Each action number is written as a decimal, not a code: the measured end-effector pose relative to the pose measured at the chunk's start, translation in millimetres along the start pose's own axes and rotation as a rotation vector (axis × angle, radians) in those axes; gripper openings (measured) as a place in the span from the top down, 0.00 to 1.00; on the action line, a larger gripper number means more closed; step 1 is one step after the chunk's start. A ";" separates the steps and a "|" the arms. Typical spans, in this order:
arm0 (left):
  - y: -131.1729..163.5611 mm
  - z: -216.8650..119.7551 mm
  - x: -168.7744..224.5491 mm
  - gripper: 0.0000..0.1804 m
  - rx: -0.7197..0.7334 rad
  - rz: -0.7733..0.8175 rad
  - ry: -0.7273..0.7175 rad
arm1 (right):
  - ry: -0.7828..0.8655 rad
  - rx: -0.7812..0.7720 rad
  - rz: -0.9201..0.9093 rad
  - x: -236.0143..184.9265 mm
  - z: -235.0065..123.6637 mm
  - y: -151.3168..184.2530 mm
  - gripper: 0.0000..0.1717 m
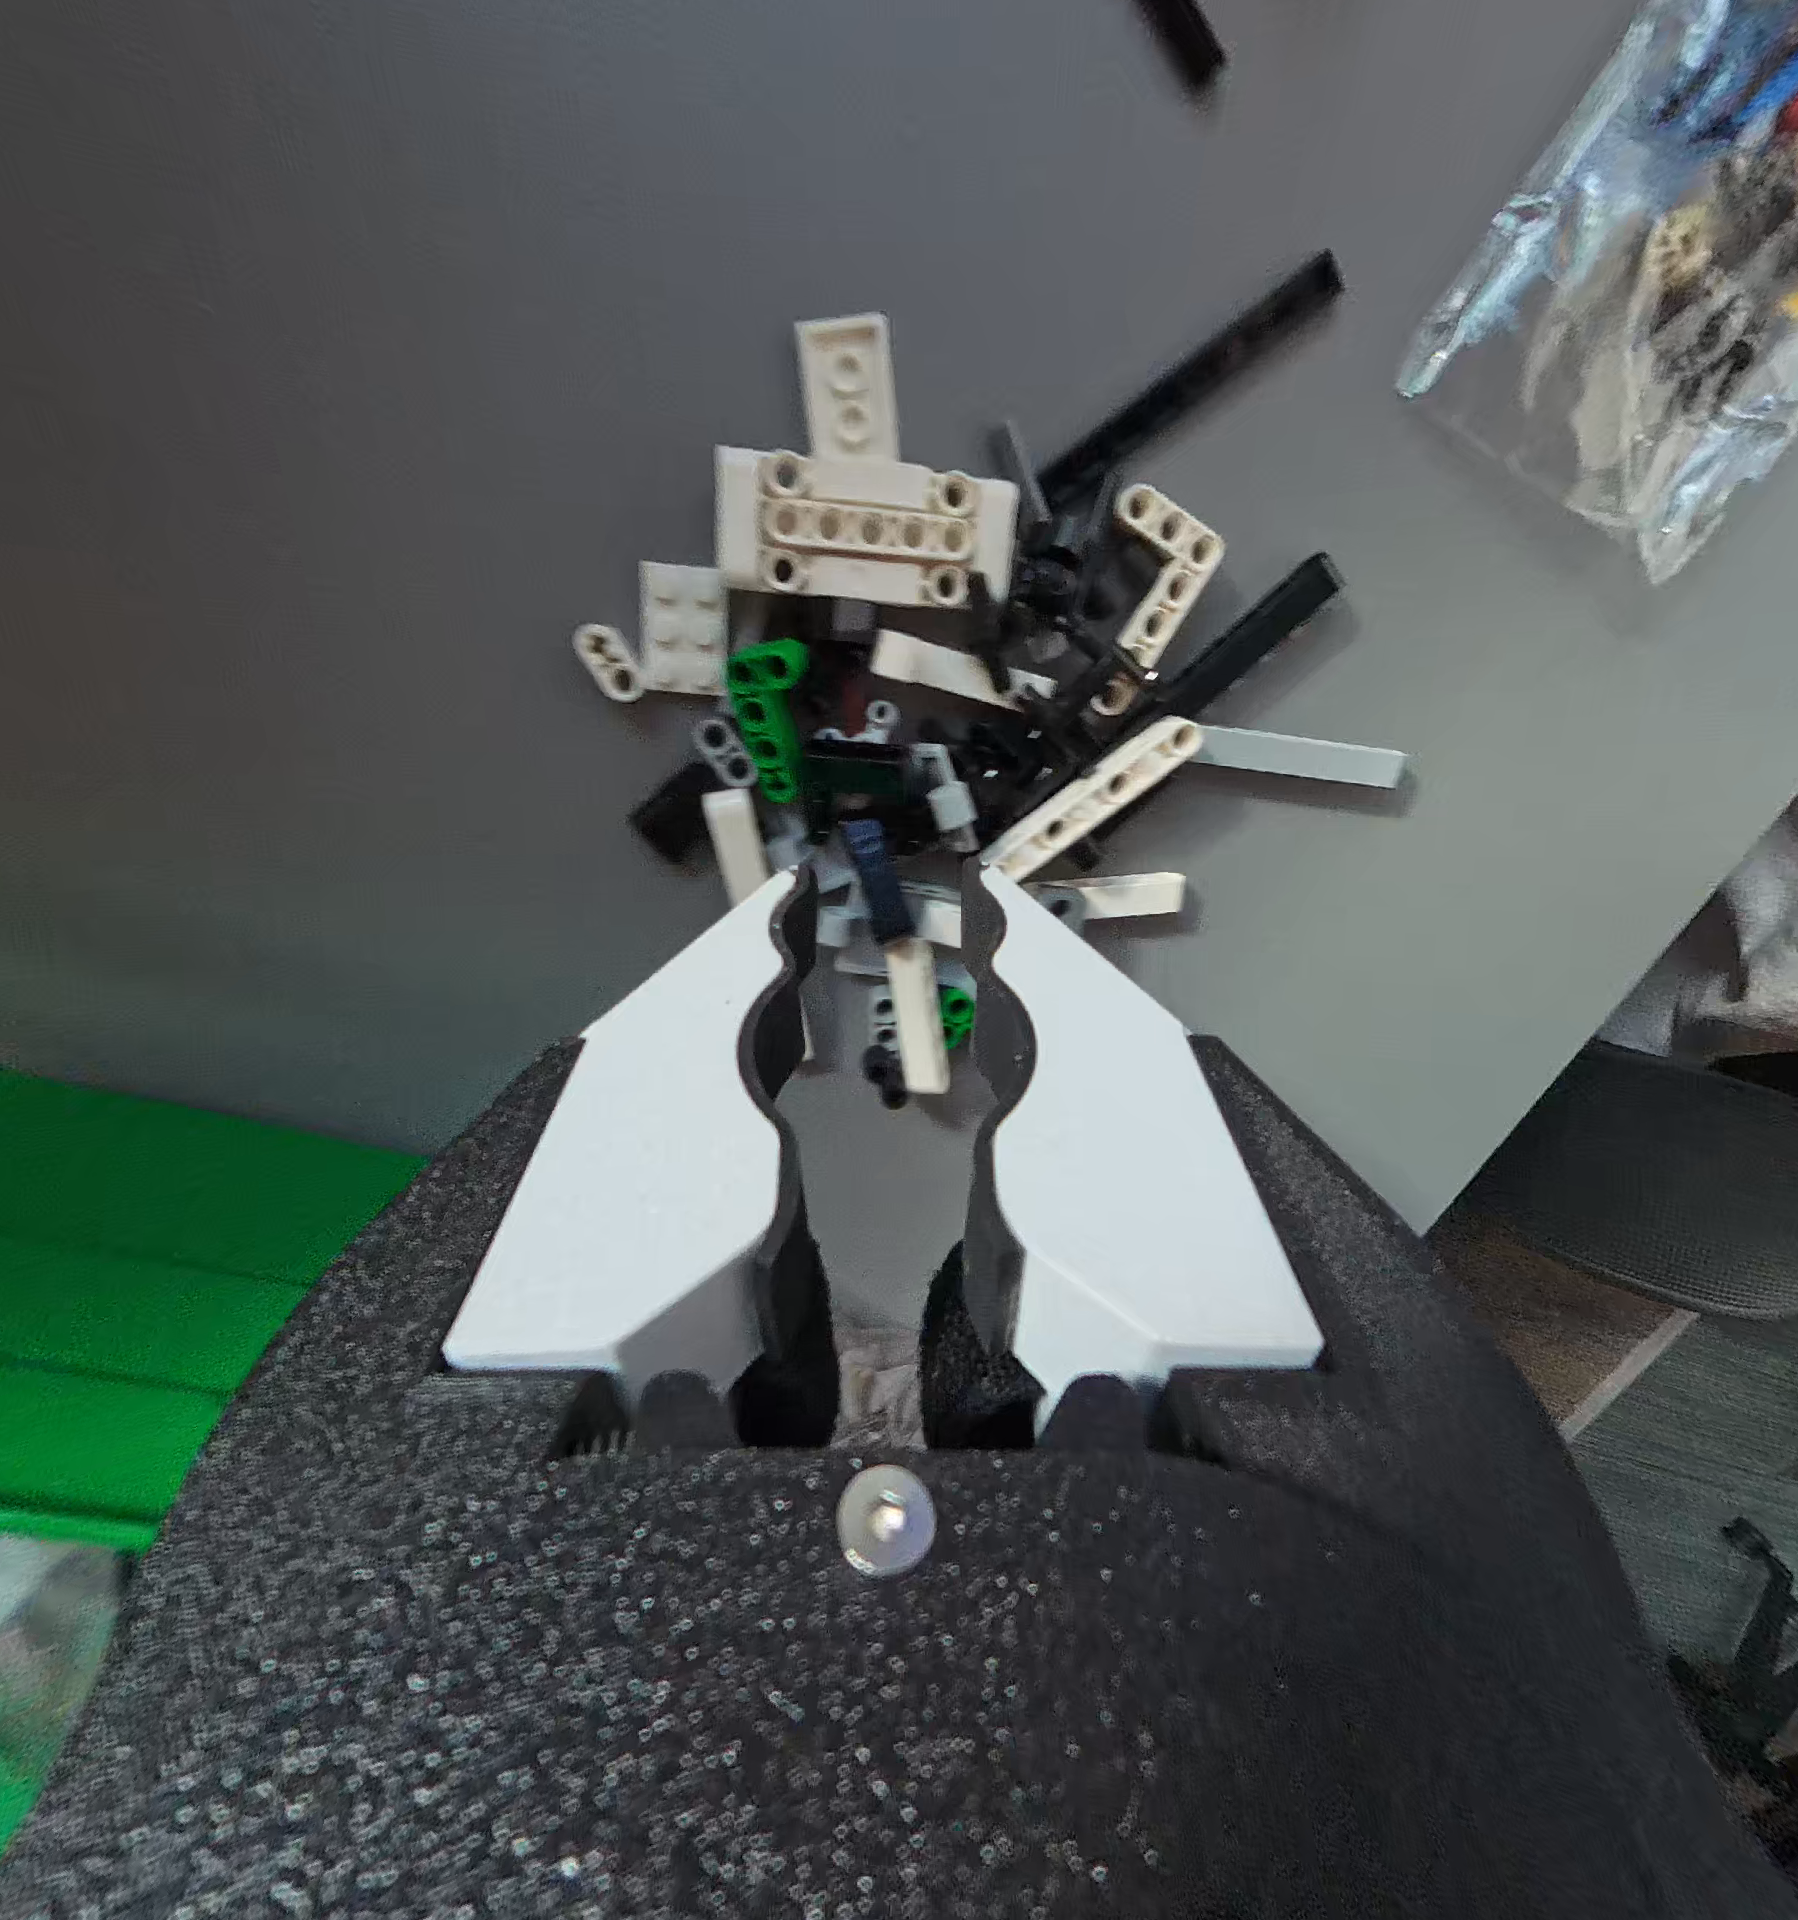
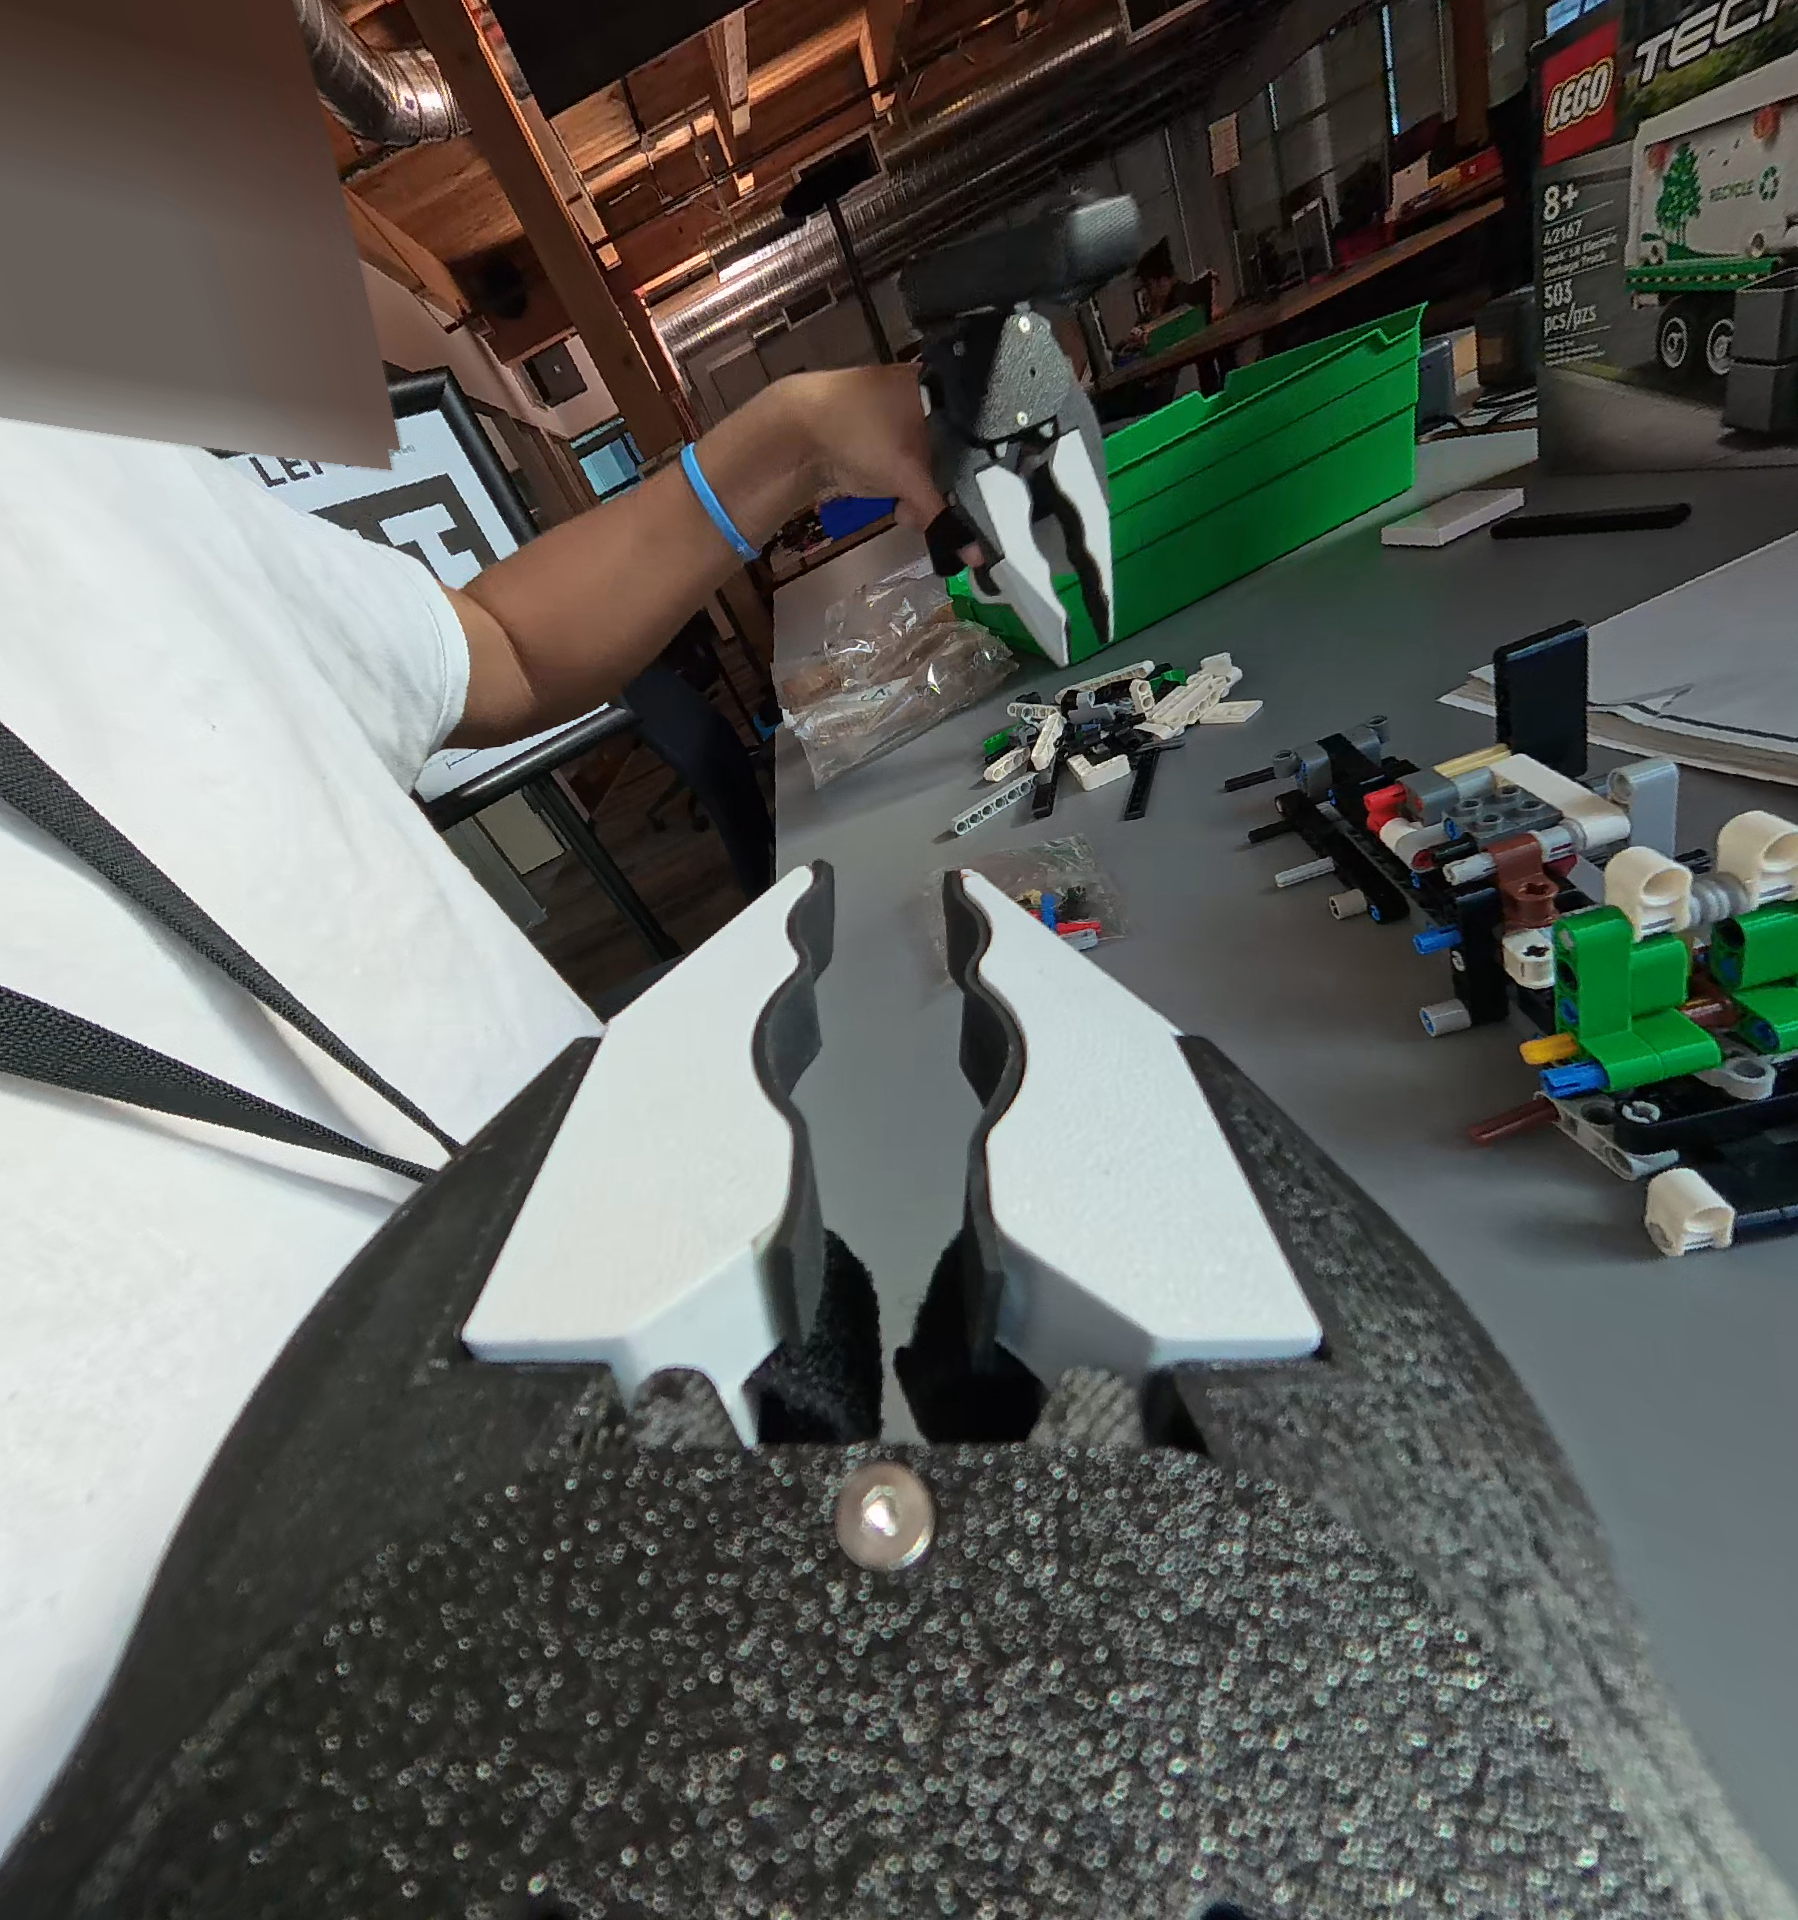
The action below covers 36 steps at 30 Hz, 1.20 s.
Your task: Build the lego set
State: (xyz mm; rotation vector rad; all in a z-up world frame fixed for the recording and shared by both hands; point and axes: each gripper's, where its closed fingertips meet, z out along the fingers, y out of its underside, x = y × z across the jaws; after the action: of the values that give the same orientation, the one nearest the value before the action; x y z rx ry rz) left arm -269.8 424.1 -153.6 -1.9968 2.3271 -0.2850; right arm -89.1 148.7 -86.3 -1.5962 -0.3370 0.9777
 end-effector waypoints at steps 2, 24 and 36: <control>4.0 11.2 24.6 0.87 0.032 -0.001 0.026 | -0.006 -0.001 -0.005 -1.3 0.3 0.2 0.89; -76.6 56.7 65.8 0.98 -0.026 0.616 -0.056 | -0.021 0.005 -0.020 -7.3 -1.7 0.6 0.88; -65.8 -31.1 -88.6 0.97 -0.074 0.244 -0.316 | -0.035 -0.015 -0.005 -7.7 0.7 3.2 0.88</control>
State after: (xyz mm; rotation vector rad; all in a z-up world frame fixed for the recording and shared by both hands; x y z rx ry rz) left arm -197.0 505.0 -117.7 -1.6174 2.3650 0.1231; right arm -95.2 143.0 -86.0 -1.5923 -0.3730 1.0027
